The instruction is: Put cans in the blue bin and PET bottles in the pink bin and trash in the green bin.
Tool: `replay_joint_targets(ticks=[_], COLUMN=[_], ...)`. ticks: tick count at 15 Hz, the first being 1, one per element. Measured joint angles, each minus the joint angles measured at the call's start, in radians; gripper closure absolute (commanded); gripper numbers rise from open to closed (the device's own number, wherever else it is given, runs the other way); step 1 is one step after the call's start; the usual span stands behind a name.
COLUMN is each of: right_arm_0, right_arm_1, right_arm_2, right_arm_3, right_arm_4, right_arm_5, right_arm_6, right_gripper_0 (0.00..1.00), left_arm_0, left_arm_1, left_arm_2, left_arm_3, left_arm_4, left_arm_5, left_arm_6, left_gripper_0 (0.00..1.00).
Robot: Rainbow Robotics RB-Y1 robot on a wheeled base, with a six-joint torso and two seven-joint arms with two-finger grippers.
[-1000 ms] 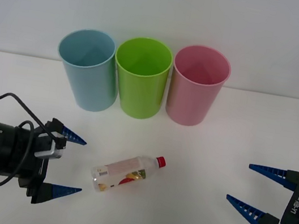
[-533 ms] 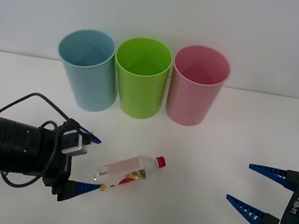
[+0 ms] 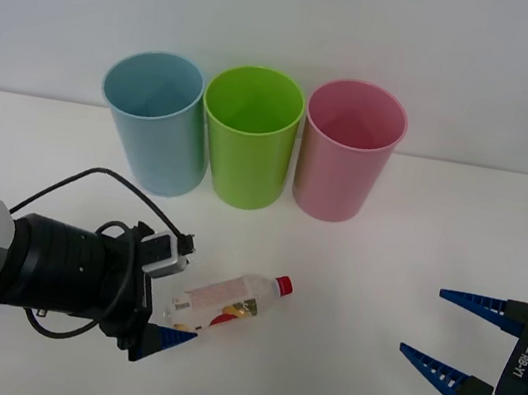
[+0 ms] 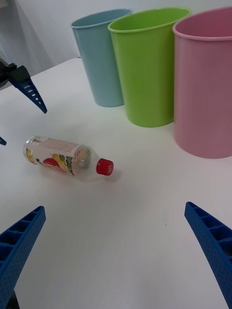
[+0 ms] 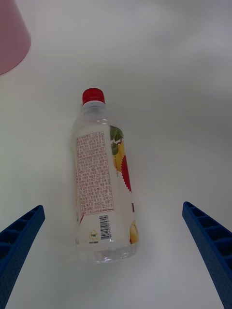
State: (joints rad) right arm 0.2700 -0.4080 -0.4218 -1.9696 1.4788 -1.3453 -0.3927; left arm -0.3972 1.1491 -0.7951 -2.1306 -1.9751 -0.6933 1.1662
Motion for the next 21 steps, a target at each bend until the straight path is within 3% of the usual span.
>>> replay_joint_targets(ticks=[5, 11, 14, 21], right_arm_0=[0.000, 0.000, 0.000, 0.000], right_arm_1=[0.000, 0.000, 0.000, 0.000], right_arm_2=[0.000, 0.000, 0.000, 0.000], right_arm_3=[0.000, 0.000, 0.000, 0.000], right_arm_4=[0.000, 0.000, 0.000, 0.000], right_arm_5=[0.000, 0.000, 0.000, 0.000], right_arm_6=[0.000, 0.000, 0.000, 0.000], right_gripper_0=[0.00, 0.00, 0.00, 0.00], left_arm_0=[-0.129, -0.152, -0.163, -0.168], left_arm_1=[-0.011, -0.045, -0.073, -0.141], left_arm_2=[-0.140, -0.145, -0.145, -0.148], left_arm_3=[0.009, 0.029, 0.038, 0.084], left_arm_4=[-0.125, -0.146, -0.224, -0.246], left_arm_5=[0.000, -0.060, -0.071, -0.121], left_arm_6=[0.141, 0.203, 0.209, 0.211], left_gripper_0=[0.06, 0.06, 0.00, 0.00])
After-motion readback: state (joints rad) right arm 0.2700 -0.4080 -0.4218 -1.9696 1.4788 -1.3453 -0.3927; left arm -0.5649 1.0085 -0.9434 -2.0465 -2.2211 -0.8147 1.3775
